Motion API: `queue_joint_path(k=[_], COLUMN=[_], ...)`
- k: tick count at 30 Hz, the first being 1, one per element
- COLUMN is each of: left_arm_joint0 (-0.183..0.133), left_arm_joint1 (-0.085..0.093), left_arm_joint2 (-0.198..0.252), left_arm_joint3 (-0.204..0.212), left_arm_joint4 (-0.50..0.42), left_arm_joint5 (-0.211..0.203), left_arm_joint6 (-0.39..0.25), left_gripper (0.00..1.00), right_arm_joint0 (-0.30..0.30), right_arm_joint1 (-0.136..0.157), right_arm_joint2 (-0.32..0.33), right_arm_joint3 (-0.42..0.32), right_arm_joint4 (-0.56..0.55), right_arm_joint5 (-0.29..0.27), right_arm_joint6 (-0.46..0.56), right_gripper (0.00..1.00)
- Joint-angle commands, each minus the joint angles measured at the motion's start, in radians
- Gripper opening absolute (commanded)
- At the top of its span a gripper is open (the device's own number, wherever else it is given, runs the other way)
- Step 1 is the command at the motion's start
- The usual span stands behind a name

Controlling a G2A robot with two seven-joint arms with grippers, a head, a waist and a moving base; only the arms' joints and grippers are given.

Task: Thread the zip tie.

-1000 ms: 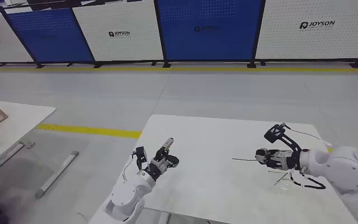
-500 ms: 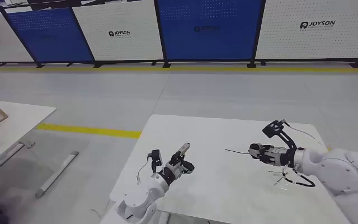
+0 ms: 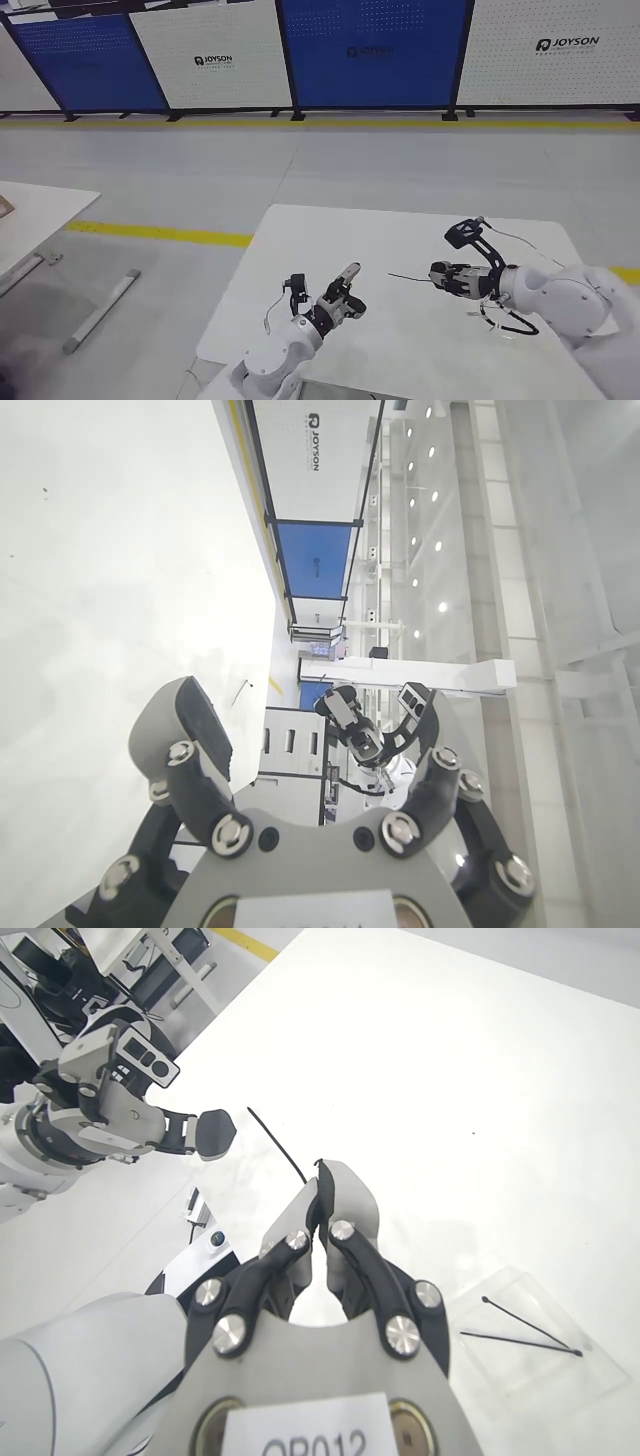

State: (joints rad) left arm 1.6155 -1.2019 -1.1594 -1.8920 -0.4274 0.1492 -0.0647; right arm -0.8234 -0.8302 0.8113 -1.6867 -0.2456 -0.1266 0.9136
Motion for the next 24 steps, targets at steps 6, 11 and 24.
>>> queue_joint_path(k=[6, 11, 24], left_arm_joint0=[0.000, 0.000, 0.000], left_arm_joint1=[0.000, 0.000, 0.000], left_arm_joint2=[0.000, 0.000, 0.000], left_arm_joint3=[0.000, 0.000, 0.000], left_arm_joint4=[0.000, 0.000, 0.000], left_arm_joint5=[0.000, 0.000, 0.000], left_arm_joint6=[0.000, 0.000, 0.000], left_gripper=[1.00, 1.00, 1.00], right_arm_joint0=[-0.015, 0.002, 0.036], right_arm_joint1=[-0.004, -0.033, -0.059], right_arm_joint2=[0.001, -0.038, -0.075], right_arm_joint3=[0.001, -0.018, -0.012], right_arm_joint4=[0.029, 0.040, 0.076], right_arm_joint5=[0.010, 0.151, 0.247], right_arm_joint6=[-0.027, -0.040, 0.002], right_gripper=[0.00, 0.00, 0.00])
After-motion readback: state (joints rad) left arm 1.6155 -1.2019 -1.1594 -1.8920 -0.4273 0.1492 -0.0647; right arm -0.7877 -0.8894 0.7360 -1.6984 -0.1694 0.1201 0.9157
